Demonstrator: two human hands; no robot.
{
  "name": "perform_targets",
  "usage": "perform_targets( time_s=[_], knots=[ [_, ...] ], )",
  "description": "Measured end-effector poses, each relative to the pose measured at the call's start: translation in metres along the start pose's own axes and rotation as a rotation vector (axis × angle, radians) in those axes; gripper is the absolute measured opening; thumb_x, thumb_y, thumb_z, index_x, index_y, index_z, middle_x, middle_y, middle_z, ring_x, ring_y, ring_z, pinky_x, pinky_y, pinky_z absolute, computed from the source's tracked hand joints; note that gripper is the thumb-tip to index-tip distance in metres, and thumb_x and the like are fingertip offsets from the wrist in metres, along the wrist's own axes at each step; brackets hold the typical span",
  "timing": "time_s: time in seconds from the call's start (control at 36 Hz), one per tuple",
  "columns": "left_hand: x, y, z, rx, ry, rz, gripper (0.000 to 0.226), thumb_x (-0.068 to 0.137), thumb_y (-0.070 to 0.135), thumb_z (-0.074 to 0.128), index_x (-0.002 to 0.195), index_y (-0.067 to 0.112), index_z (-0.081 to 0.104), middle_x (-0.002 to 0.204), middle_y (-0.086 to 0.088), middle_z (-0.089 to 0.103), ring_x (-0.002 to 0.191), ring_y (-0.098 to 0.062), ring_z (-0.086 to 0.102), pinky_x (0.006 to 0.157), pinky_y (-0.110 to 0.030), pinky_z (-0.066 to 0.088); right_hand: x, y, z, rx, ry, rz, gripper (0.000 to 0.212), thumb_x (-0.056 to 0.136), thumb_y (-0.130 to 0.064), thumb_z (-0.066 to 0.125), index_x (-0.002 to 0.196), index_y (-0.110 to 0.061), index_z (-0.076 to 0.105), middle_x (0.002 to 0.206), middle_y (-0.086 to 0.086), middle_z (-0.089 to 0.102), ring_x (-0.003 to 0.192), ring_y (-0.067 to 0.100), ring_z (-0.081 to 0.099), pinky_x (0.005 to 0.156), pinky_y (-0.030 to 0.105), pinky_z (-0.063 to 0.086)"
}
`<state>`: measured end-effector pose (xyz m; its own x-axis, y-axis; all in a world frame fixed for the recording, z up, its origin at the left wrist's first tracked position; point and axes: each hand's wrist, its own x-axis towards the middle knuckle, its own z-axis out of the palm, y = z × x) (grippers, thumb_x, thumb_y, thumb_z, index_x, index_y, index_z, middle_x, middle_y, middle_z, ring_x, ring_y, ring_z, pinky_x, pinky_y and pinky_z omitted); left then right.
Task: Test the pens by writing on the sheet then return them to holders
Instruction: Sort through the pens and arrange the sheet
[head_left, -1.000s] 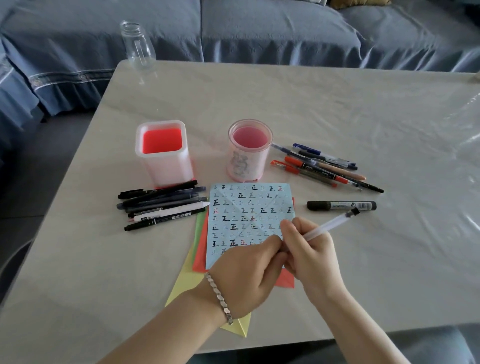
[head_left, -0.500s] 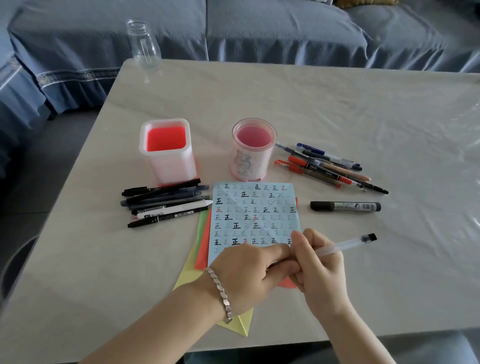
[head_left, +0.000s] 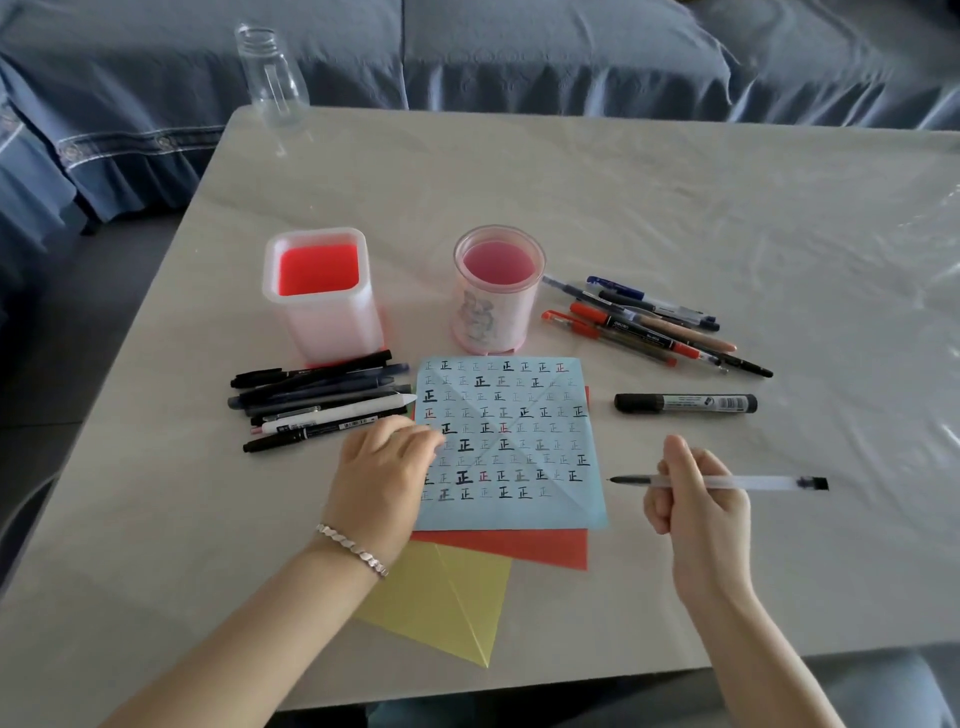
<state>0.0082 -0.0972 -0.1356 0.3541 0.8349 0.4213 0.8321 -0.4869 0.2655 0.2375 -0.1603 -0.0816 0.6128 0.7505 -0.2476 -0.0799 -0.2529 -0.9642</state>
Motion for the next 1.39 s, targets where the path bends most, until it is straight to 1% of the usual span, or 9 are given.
perform_targets(
  time_s=[0.11, 0.17, 0.25, 0.39, 0.56, 0.67, 0.72, 1.17, 1.39],
  knots=[
    [-0.003, 0.012, -0.004, -0.067, -0.010, 0.009, 0.029, 0.084, 0.018, 0.043, 0.111, 0.014, 0.051, 0.111, -0.006, 0.065, 0.112, -0.019, 0.046, 0.093, -0.035, 0.031, 0.002, 0.004, 0.002, -0.006, -0.025, -0.049, 0.028, 0.095, -0.019, 0.046, 0.070, -0.006, 0.053, 0.038, -0.004, 0.045, 0.036, 0.008, 0.038, 0.039, 0.015, 0.032],
    [-0.004, 0.024, -0.004, -0.137, -0.055, 0.090, 0.032, 0.086, 0.018, 0.041, 0.117, 0.016, 0.048, 0.122, -0.010, 0.060, 0.118, -0.021, 0.044, 0.099, -0.036, 0.030, 0.003, 0.006, 0.004, 0.031, -0.052, -0.072, 0.030, 0.096, -0.019, 0.045, 0.071, -0.005, 0.054, 0.042, 0.000, 0.052, 0.038, 0.012, 0.046, 0.040, 0.017, 0.037],
    [-0.011, 0.043, -0.001, -0.167, -0.188, 0.249, 0.034, 0.086, 0.021, 0.043, 0.119, 0.022, 0.050, 0.130, -0.012, 0.054, 0.124, -0.023, 0.043, 0.107, -0.037, 0.029, 0.005, 0.008, 0.007, 0.057, -0.081, -0.085, 0.027, 0.094, -0.022, 0.045, 0.073, -0.007, 0.054, 0.049, 0.003, 0.061, 0.044, 0.013, 0.056, 0.045, 0.018, 0.045],
    [-0.018, 0.061, 0.007, -0.044, -0.434, 0.296, 0.040, 0.087, 0.040, 0.035, 0.125, 0.034, 0.046, 0.140, -0.012, 0.044, 0.131, -0.027, 0.039, 0.110, -0.040, 0.022, 0.005, 0.011, 0.013, 0.018, -0.053, -0.129, 0.023, 0.089, -0.021, 0.055, 0.070, -0.008, 0.055, 0.049, 0.001, 0.062, 0.044, 0.010, 0.057, 0.047, 0.018, 0.048],
    [-0.019, 0.062, 0.014, -0.001, -0.472, 0.312, 0.046, 0.085, 0.049, 0.036, 0.128, 0.036, 0.044, 0.143, -0.013, 0.039, 0.133, -0.032, 0.034, 0.104, -0.045, 0.018, 0.003, 0.018, 0.022, -0.117, 0.042, -0.199, 0.041, 0.081, -0.020, 0.067, 0.052, -0.006, 0.043, 0.033, 0.000, 0.048, 0.031, 0.008, 0.041, 0.040, 0.014, 0.036],
    [-0.019, 0.062, 0.017, -0.010, -0.452, 0.310, 0.047, 0.085, 0.050, 0.035, 0.129, 0.036, 0.043, 0.144, -0.013, 0.039, 0.135, -0.031, 0.030, 0.104, -0.045, 0.019, 0.005, 0.030, 0.032, -0.182, 0.077, -0.217, 0.048, 0.083, -0.013, 0.065, 0.046, -0.011, 0.035, 0.035, -0.005, 0.038, 0.038, 0.011, 0.033, 0.042, 0.022, 0.032],
    [-0.019, 0.061, 0.018, -0.051, -0.444, 0.307, 0.047, 0.085, 0.048, 0.037, 0.130, 0.035, 0.043, 0.145, -0.014, 0.037, 0.135, -0.030, 0.026, 0.106, -0.045, 0.018, 0.005, 0.035, 0.036, -0.200, 0.096, -0.219, 0.047, 0.083, -0.007, 0.061, 0.046, -0.012, 0.032, 0.035, -0.009, 0.032, 0.040, 0.006, 0.028, 0.041, 0.017, 0.027],
    [-0.018, 0.061, 0.016, -0.114, -0.462, 0.272, 0.046, 0.083, 0.047, 0.040, 0.125, 0.035, 0.052, 0.144, -0.013, 0.038, 0.135, -0.031, 0.031, 0.107, -0.044, 0.017, 0.005, 0.040, 0.040, -0.290, 0.093, -0.290, 0.049, 0.080, 0.000, 0.059, 0.045, -0.014, 0.029, 0.037, -0.007, 0.034, 0.038, 0.006, 0.029, 0.039, 0.013, 0.024],
    [-0.018, 0.061, 0.017, -0.116, -0.465, 0.268, 0.046, 0.083, 0.047, 0.040, 0.127, 0.036, 0.048, 0.145, -0.013, 0.038, 0.135, -0.031, 0.030, 0.108, -0.044, 0.016, 0.005, 0.041, 0.041, -0.282, 0.065, -0.277, 0.046, 0.079, 0.000, 0.059, 0.045, -0.013, 0.031, 0.039, -0.006, 0.034, 0.041, 0.006, 0.028, 0.041, 0.014, 0.024]
  ],
)
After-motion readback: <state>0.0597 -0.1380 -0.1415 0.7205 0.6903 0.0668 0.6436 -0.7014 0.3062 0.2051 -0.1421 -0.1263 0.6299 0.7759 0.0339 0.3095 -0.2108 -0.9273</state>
